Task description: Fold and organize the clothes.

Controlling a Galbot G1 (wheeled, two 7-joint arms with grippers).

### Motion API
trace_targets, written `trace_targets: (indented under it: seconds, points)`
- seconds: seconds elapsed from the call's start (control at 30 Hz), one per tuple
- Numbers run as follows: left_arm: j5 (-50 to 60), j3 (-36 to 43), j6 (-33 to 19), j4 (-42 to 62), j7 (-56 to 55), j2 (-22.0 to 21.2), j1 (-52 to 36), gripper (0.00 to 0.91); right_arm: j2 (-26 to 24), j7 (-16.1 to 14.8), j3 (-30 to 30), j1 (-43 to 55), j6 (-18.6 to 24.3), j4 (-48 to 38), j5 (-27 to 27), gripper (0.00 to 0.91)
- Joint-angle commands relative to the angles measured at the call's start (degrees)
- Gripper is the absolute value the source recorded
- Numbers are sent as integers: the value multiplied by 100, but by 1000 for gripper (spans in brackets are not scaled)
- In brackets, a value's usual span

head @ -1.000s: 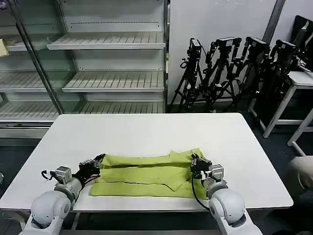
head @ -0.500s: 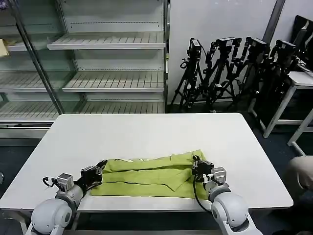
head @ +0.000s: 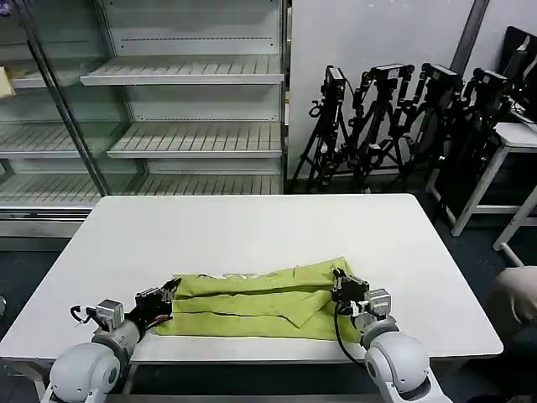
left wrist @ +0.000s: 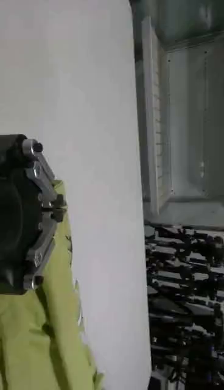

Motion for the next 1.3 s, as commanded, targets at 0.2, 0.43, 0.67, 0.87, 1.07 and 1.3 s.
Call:
trace_targets:
  seconds: [0.2,0.43,0.67,0.87,1.07,1.3]
  points:
    - [246,-29,22,-118,-8,-3,50,907,-52,-194,21,-153,-4,73,-100,907]
    - [-531,-139,-18,-522,-679,0,188,907,-120,-193,208,-314,-1,335,-79,907]
    - [-881,81,162,-598,-1712,-173,439,907,-104,-192,397,-605,1,672,-83,907]
    - [-941,49,127,-484,-1697,-205,592,907,-82,-171,439,-677,4,752,-96,907]
    - [-1089,112,119,-370,-1673,-319,596,20,-38,-149,416,-695,3,760,-107,907]
    - [-1149,195,-51,-330,-1512,-462,681,10,-8,-131,418,-713,9,752,-115,907]
